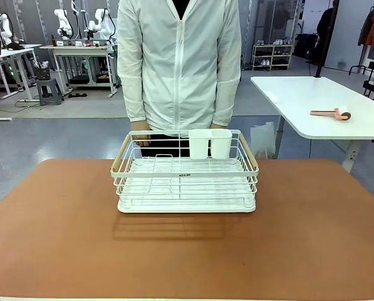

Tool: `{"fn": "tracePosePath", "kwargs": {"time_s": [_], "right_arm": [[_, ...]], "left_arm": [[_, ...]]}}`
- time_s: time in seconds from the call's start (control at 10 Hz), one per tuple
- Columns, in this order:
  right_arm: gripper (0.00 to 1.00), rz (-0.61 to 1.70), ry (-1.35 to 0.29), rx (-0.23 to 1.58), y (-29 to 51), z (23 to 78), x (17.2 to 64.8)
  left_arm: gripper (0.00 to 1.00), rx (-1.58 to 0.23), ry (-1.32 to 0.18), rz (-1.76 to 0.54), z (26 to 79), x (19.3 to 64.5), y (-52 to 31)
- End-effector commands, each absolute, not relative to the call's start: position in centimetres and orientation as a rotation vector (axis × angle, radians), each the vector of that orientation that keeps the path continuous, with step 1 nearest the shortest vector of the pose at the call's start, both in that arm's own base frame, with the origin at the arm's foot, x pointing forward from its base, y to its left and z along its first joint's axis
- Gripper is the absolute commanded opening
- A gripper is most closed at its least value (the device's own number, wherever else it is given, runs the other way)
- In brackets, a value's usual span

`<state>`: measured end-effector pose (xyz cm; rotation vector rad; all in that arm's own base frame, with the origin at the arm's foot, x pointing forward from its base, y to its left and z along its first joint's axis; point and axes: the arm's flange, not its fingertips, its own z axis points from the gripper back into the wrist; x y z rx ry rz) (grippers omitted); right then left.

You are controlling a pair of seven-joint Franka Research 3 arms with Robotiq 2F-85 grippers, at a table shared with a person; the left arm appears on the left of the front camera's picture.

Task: Clean the table.
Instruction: Pick up the Lint Roller when the human hands it over.

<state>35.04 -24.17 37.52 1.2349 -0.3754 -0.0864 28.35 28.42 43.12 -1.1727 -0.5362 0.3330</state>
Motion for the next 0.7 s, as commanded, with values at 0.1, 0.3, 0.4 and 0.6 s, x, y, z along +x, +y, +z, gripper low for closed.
{"fn": "tracePosePath", "kwargs": {"time_s": [0.1,0.3,0.4,0.6], "right_arm": [[1.0,-0.041,-0.361,1.249,-25.6,36.8,35.5],[1.0,-0.024,-0.377,1.243,-25.6,36.9,35.8],[1.0,-0.01,-0.381,1.237,-25.5,36.9,36.0],[1.0,-0.066,-0.362,1.239,-25.3,36.7,35.9]], "left_arm": [[1.0,-1.169,-0.553,0.251,44.6,28.8,27.5],[1.0,-1.154,-0.526,0.242,44.4,29.5,26.6],[1.0,-1.135,-0.519,0.223,44.5,30.0,26.0],[1.0,-1.163,-0.52,0.261,44.3,29.7,26.6]]}}
